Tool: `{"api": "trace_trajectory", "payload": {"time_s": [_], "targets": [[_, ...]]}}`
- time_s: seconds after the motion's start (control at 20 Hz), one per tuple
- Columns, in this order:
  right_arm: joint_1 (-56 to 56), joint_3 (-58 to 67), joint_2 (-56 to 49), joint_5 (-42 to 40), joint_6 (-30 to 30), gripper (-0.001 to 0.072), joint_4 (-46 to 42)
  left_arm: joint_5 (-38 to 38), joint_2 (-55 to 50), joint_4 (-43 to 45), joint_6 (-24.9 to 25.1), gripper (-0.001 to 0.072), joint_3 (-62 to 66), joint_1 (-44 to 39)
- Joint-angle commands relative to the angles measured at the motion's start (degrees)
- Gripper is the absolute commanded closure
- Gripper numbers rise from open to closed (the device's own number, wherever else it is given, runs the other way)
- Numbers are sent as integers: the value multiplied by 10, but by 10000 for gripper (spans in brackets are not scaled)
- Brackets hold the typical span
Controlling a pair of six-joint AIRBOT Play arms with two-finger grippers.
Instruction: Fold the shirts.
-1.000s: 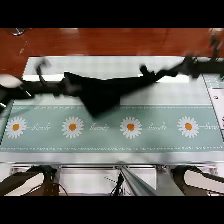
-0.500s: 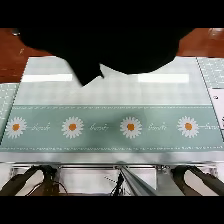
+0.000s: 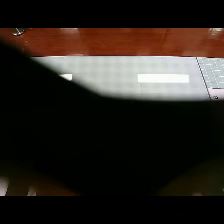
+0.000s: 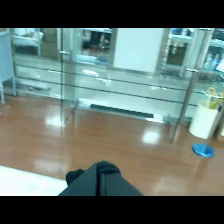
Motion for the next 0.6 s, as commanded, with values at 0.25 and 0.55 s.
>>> {"api": "trace_trajectory", "payload": {"time_s": [0.25,0.55], "targets": [[0,-200,31,51,16,689,-29,-17,33,74,-5,681,-242,-16],[0,-483,-88,-143,-26,689,23,60,-151,10,29,682,-436,-55]]}}
